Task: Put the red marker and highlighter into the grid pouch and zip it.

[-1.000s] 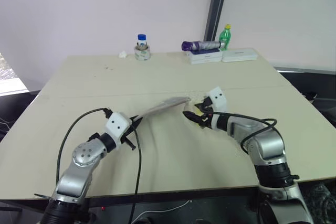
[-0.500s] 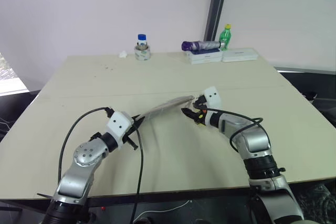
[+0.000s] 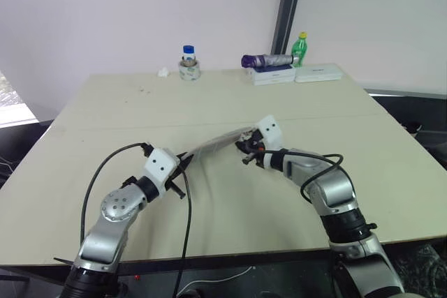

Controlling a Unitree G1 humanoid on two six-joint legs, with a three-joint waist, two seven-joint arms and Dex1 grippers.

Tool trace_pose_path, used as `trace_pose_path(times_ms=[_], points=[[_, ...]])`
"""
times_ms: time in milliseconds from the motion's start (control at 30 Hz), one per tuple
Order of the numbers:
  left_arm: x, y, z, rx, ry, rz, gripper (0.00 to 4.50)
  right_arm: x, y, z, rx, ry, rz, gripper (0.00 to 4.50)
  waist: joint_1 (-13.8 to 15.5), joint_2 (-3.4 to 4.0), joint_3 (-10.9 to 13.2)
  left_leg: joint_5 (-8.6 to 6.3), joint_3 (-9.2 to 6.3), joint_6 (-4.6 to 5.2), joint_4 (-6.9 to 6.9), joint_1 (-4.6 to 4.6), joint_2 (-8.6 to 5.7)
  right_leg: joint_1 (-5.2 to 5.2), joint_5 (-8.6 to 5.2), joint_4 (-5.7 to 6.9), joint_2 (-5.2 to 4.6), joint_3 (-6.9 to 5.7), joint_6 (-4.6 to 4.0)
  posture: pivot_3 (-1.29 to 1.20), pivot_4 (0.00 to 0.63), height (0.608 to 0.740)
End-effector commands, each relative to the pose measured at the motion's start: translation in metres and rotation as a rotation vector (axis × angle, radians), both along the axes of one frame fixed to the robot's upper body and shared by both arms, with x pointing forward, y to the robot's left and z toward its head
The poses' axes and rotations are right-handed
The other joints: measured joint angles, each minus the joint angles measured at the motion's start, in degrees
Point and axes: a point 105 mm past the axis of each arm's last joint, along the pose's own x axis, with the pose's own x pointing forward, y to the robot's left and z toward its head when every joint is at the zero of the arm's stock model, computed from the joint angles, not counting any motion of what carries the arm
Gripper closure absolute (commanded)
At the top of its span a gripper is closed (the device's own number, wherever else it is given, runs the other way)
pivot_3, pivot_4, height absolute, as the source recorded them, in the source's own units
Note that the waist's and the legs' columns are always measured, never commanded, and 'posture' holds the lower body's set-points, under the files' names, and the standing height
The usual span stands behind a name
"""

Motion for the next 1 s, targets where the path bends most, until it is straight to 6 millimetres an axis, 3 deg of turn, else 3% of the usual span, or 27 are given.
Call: trace_pose_path(times_ms=[33, 167, 267, 533, 633, 800, 867, 1000], points=[[-0.001, -0.012, 0.010, -0.009, -0.038, -0.016, 4.50, -0.024, 0.031, 0.015, 0.000, -0.054, 0.158, 4.46, 0.0, 0.00, 0.0, 0.00, 0.00, 0.00, 0.00, 0.00, 0.00, 0.00, 0.00, 0.00, 0.00, 0.00, 0.00, 0.00, 0.150, 0.740], [0.002, -0.023, 0.010, -0.032, -0.038, -0.008, 4.50, -0.055, 0.069, 0.015, -0.011, -0.050, 0.331, 4.46, 0.0, 0.00, 0.0, 0.00, -0.02, 0.00, 0.00, 0.00, 0.00, 0.00, 0.00, -0.02, 0.00, -0.01, 0.00, 0.00, 0.150, 0.740], [0.003, -0.027, 0.010, -0.040, -0.039, -0.008, 4.50, -0.064, 0.081, 0.016, -0.005, -0.044, 0.381, 4.46, 0.0, -0.01, 0.0, 0.00, -0.03, 0.00, 0.00, 0.00, 0.00, 0.00, 0.00, -0.02, 0.00, -0.01, 0.00, 0.00, 0.150, 0.740], [0.007, -0.024, 0.014, -0.058, -0.055, 0.030, 4.50, -0.061, 0.079, 0.019, -0.001, -0.040, 0.360, 4.46, 0.1, -0.01, 0.0, 0.00, -0.03, -0.01, 0.01, 0.00, -0.02, 0.00, 0.00, -0.02, 0.00, -0.02, 0.00, 0.00, 0.150, 0.740], [0.009, -0.018, 0.016, -0.055, -0.069, 0.068, 4.50, -0.060, 0.069, 0.022, 0.003, -0.035, 0.353, 3.61, 0.1, -0.02, 0.0, 0.00, -0.03, -0.01, 0.01, 0.00, -0.03, 0.00, 0.00, -0.02, 0.00, -0.02, 0.00, 0.00, 0.150, 0.740], [0.014, -0.001, 0.022, -0.061, -0.098, 0.154, 4.50, -0.045, 0.033, 0.039, -0.013, -0.117, 0.218, 1.07, 0.3, -0.03, 0.0, 0.00, -0.03, -0.01, 0.00, -0.01, -0.03, 0.00, 0.00, -0.04, 0.00, -0.02, 0.01, 0.00, 0.150, 0.740], [0.015, 0.004, 0.023, -0.053, -0.108, 0.173, 4.50, -0.042, 0.019, 0.042, -0.029, -0.124, 0.177, 1.07, 0.6, -0.05, 0.0, -0.01, -0.03, -0.01, 0.01, -0.01, -0.03, 0.02, 0.00, -0.07, -0.01, -0.02, 0.01, 0.00, 0.150, 0.740], [0.020, 0.020, 0.023, -0.042, -0.116, 0.236, 4.50, -0.018, -0.020, 0.033, -0.073, -0.054, -0.041, 1.07, 1.2, -0.05, 0.0, -0.01, 0.00, -0.01, -0.01, -0.01, -0.04, 0.00, 0.00, -0.10, -0.01, -0.02, 0.01, 0.00, 0.150, 0.740]])
